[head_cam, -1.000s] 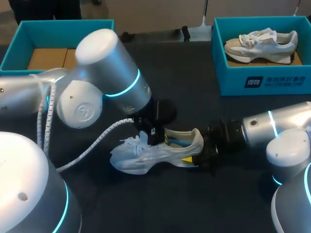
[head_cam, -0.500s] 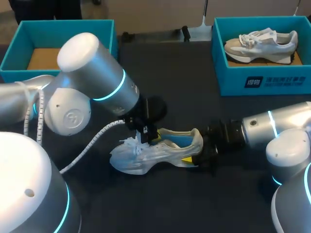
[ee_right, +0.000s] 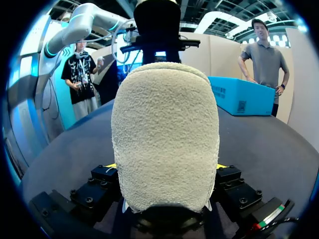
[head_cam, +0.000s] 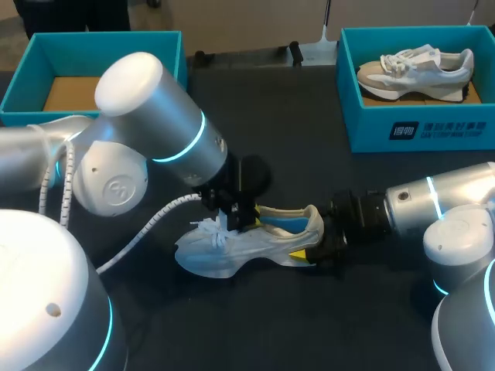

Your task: Take the shoe out of the shoebox, open the shoe tongue, remove and reinsert the insole, then place the shoe into the shoebox

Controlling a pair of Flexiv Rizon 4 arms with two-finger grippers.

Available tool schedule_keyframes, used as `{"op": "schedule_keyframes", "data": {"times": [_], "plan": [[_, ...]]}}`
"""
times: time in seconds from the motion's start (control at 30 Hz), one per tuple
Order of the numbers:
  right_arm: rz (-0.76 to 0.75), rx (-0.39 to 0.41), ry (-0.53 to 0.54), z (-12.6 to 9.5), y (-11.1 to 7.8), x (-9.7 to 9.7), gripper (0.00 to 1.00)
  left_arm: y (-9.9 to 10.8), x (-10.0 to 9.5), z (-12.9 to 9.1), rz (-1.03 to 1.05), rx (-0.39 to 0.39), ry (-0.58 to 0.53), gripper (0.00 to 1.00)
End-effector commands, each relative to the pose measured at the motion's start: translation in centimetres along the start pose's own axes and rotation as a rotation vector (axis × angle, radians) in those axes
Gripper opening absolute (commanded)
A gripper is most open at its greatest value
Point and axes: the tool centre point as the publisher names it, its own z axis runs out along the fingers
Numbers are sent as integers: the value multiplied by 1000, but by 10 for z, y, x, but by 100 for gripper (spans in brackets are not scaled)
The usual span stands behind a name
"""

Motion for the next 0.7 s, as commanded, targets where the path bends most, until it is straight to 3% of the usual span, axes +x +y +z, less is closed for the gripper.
{"op": "schedule_keyframes", "data": {"times": [0.03, 0.27, 0.37, 0.47, 0.7], "plan": [[1, 3, -1, 1, 1, 0, 0, -12, 0, 0, 27, -22, -7, 37], [1, 3, -1, 1, 1, 0, 0, -25, 4, -2, 76, -24, -8, 35], [1, 3, -1, 1, 1, 0, 0, -27, 4, -5, 83, -21, -12, 23], [1, 3, -1, 1, 1, 0, 0, -28, 3, -6, 92, -31, -16, 0], [1, 3, -1, 1, 1, 0, 0, -27, 4, -10, 111, -37, -19, 0]]}}
